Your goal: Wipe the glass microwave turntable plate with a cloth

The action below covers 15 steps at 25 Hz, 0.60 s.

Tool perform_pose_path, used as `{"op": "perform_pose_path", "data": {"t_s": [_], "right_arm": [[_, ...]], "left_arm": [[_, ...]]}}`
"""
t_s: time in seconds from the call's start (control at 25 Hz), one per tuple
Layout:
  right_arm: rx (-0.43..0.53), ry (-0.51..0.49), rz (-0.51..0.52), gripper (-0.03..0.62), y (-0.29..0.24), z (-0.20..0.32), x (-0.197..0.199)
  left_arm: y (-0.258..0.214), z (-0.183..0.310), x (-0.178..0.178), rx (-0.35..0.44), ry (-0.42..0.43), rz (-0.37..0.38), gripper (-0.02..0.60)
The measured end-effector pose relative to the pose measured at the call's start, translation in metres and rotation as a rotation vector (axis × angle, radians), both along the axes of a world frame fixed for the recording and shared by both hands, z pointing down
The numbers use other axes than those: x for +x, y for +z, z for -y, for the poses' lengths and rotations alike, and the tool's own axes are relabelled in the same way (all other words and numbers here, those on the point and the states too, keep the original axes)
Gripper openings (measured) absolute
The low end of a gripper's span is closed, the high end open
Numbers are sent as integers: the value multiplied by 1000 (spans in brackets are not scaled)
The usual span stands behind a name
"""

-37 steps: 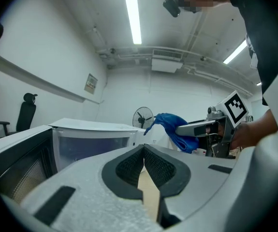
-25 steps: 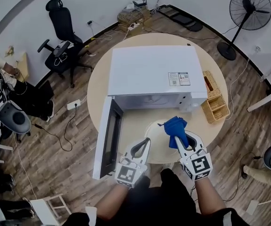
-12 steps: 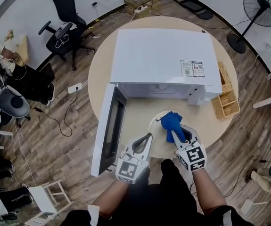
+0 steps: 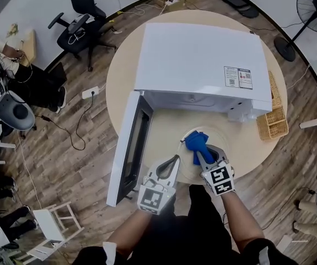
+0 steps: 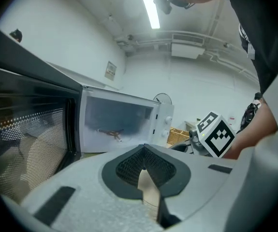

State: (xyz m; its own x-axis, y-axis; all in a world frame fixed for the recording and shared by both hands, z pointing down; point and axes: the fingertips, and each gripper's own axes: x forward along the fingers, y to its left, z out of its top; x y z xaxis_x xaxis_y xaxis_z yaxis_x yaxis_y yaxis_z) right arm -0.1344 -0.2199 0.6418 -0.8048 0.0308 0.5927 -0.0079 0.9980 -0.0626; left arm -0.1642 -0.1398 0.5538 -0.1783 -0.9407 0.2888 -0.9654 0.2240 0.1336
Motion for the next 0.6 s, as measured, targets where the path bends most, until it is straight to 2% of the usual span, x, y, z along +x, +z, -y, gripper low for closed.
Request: {"op": "perform_pose_path", "data": {"t_s": [0.2, 0.44, 0.6], "right_arm": [[90, -109, -45, 71, 13, -15, -18], [88, -169, -102, 71, 33, -27, -34], [98, -197, -147, 72, 47, -31, -36]], "left_arm": [[7, -3, -6, 4, -41, -50, 6], [9, -4, -11, 6, -44, -36, 6], [8, -4, -13, 10, -59, -52, 6]]}}
